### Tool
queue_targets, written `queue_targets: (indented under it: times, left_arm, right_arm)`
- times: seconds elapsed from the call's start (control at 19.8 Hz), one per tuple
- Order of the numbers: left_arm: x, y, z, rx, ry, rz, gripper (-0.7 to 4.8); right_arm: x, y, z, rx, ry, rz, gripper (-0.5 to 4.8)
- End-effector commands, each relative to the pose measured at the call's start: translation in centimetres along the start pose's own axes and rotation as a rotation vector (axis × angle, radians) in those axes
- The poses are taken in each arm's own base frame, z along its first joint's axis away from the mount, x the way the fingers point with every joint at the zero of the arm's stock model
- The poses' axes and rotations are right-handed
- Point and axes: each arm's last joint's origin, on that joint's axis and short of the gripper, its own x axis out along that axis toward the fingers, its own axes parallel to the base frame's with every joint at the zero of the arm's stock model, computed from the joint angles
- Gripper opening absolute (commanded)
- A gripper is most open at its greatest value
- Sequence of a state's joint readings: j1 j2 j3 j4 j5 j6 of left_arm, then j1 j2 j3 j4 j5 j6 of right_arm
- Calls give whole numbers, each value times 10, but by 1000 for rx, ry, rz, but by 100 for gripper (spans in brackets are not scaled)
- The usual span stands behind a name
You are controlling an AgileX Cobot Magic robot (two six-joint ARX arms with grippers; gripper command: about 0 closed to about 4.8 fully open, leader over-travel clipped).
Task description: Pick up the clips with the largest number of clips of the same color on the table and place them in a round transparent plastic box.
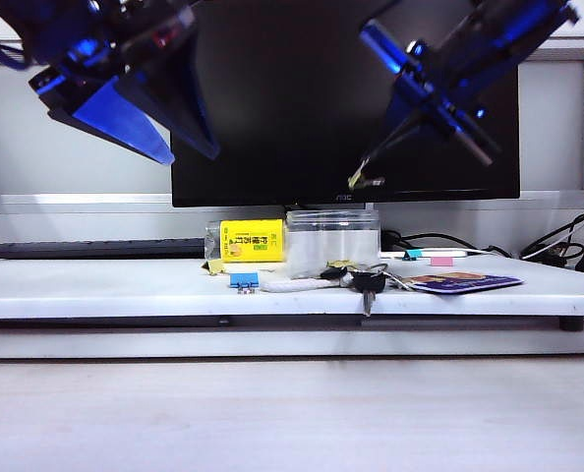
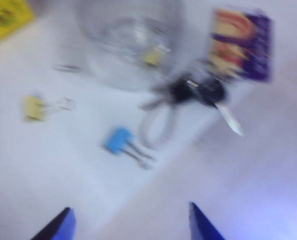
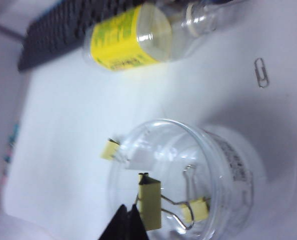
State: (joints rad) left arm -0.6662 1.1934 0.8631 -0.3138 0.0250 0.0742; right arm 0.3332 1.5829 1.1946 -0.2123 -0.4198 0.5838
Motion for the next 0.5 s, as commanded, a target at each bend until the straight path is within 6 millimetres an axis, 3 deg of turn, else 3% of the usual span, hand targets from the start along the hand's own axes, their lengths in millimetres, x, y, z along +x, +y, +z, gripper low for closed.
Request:
queue_targets:
  times: [0.05,0.35,0.4,0.5]
  left_arm:
    - [-2,9,7,-21,-68,35,305]
    - [-5,33,7,-73,-76,105,305]
    - [-5,37,9,-81,-98,77,310]
    - [-2,38,11,-77,-121,66,310]
  right_arm:
    - [12,-3,-2,-65,17,4,-2]
    - [29,-4,-10,-176,59,31,1]
    - [29,-3,-9,-181,49,38,68]
    - [29,-3,-8,-187,43,42,86]
